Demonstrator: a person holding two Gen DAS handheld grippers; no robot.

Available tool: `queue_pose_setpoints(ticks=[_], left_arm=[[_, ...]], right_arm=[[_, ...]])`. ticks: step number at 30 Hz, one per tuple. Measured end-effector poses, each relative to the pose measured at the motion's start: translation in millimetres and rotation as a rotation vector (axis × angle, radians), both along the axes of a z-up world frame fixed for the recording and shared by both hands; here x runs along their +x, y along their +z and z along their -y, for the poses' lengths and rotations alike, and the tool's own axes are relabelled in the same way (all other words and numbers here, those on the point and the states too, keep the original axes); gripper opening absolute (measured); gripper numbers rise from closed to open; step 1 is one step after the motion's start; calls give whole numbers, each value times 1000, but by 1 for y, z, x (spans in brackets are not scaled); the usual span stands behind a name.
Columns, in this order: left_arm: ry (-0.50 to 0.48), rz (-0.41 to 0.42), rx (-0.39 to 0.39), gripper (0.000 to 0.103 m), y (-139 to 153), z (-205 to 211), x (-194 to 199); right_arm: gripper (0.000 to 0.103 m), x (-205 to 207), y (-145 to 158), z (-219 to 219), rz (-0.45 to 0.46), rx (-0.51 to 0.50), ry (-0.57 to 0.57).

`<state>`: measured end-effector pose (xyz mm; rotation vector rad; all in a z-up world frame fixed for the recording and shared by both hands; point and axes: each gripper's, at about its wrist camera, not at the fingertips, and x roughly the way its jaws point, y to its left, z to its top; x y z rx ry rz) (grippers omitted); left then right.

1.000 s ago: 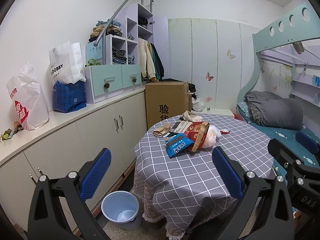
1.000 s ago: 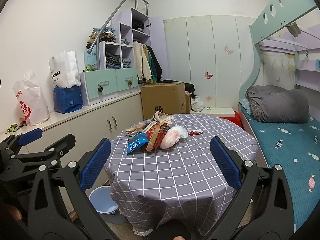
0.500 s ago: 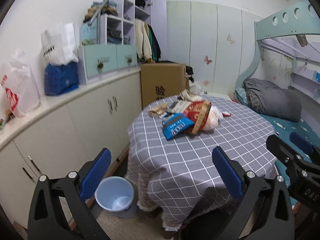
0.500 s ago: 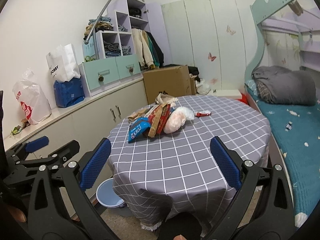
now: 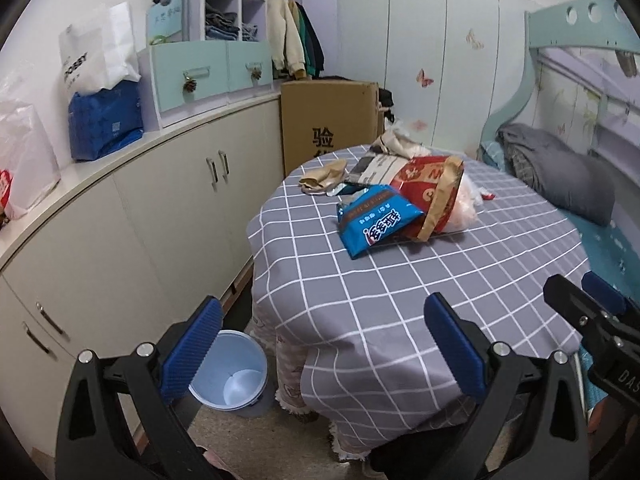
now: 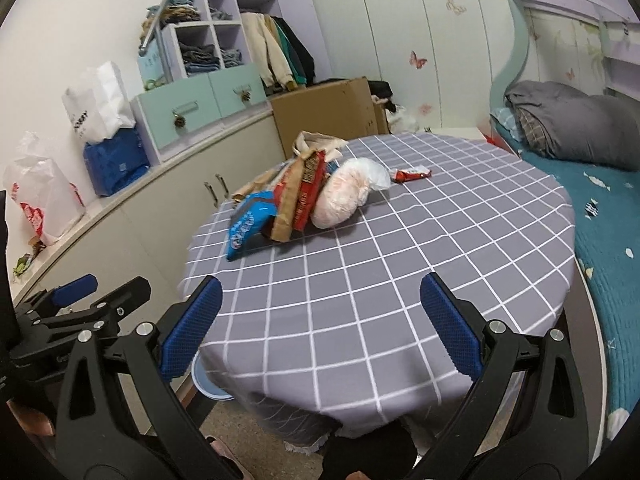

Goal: Collect trash
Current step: 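Grasp the blue snack bag with the left tool while the right tool grasps the red paper bag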

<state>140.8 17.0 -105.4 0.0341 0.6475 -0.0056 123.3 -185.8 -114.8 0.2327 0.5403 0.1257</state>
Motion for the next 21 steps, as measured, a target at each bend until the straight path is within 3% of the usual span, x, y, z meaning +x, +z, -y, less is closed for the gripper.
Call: queue_pose_setpoints(ticks=[21], left_arm=[[-68, -60, 158, 99, -33, 36, 94]], right_arm=[[97, 75, -16, 17, -79, -17, -63]])
